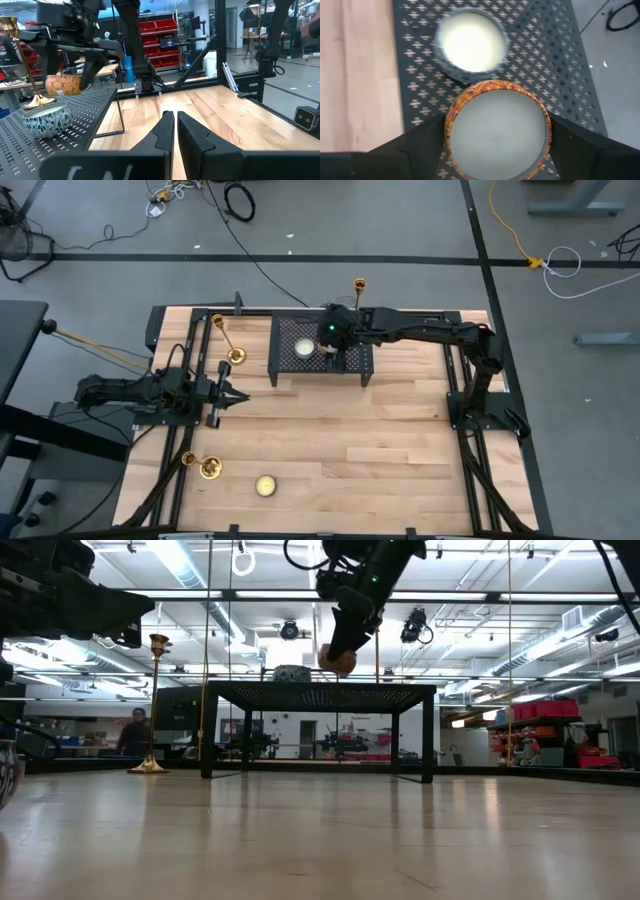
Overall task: Pick & Place candle stick holders
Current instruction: Put the orange scented candle on the shelf
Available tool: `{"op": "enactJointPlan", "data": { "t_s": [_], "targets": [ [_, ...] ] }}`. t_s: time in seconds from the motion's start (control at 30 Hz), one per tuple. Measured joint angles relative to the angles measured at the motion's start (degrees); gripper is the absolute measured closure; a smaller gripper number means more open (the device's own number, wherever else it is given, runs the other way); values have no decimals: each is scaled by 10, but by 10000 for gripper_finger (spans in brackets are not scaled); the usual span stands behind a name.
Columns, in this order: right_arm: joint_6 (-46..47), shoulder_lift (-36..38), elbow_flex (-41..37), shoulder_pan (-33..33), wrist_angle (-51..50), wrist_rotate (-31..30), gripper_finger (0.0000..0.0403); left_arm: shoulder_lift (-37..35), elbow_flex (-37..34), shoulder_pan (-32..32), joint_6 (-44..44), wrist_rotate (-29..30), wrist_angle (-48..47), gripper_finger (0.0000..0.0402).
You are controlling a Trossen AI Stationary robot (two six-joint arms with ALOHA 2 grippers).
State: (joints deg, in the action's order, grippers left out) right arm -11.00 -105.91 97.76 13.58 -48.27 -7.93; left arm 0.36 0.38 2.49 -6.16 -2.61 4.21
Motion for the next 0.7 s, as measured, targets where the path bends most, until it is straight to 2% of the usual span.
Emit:
{"op": "enactJointPlan", "data": {
  "t_s": [0.37, 0.7],
  "targets": [
    [0, -1, 18, -7, -22, 0, 96, 0, 0, 0, 0, 0, 0, 376],
    [4, -18, 18, -7, -1, -1, 96, 0, 0, 0, 0, 0, 0, 376]
  ]
}}
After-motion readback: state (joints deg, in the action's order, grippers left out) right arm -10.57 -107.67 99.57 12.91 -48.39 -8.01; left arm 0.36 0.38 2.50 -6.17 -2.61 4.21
